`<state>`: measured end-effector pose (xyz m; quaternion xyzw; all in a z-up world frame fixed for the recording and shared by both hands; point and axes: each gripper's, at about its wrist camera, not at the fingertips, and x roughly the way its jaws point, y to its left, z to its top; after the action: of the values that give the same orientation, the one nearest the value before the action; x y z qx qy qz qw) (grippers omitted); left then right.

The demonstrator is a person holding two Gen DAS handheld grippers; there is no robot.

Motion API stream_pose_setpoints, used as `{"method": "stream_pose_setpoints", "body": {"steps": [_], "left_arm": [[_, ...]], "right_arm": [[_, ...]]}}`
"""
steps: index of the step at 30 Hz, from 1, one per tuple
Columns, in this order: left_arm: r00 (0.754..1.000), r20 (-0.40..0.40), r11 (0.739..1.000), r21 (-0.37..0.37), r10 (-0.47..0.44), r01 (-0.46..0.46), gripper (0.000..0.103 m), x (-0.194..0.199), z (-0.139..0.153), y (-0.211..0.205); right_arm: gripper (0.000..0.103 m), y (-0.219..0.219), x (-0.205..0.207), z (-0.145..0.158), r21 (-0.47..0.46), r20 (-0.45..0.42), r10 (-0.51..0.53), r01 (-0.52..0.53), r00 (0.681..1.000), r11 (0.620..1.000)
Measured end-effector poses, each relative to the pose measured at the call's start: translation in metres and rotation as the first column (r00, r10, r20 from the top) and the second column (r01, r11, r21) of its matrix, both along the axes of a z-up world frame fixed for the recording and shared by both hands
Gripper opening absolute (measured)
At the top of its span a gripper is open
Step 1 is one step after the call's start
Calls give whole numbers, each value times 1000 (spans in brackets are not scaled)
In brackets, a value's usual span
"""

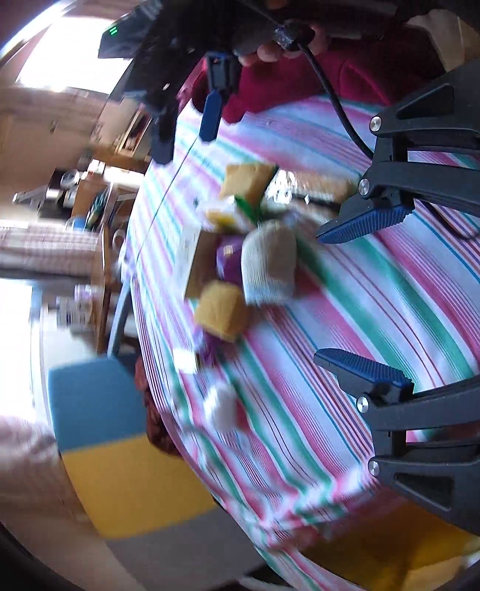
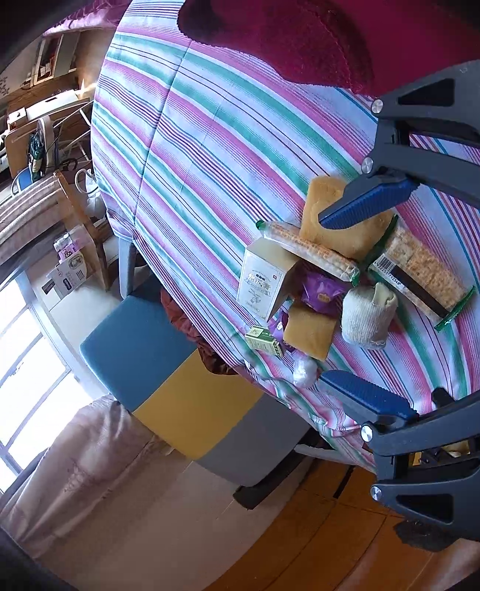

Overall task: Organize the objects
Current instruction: 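Move both tools back toward the pile of items, then grasp the cracker packet with green ends with the left gripper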

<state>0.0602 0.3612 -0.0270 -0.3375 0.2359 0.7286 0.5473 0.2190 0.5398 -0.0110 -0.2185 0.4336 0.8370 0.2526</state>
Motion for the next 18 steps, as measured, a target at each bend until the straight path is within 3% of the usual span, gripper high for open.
{"method": "stream_pose_setpoints", "body": {"steps": [5, 9, 15, 16, 18], "left_arm": [[982, -13, 981, -53, -190, 189, 60, 39, -16, 44], [962, 3, 957, -96, -275, 274, 61, 59, -30, 67], [964, 29, 954, -138, -265, 267, 61, 58, -52, 90], [967, 54, 955, -149, -250, 255, 48, 54, -57, 91], [974, 76, 966, -132, -214, 223, 44, 48, -61, 85]], "right_arm": [[80, 7, 8, -3, -37, -25, -36, 35, 999, 999], [81, 11, 12, -7, -67, -38, -46, 44, 998, 997], [81, 12, 12, -8, -74, -31, -54, 52, 998, 996], [81, 13, 12, -8, -75, -27, -59, 57, 998, 996], [81, 14, 13, -10, -86, -33, -61, 58, 998, 995]]}}
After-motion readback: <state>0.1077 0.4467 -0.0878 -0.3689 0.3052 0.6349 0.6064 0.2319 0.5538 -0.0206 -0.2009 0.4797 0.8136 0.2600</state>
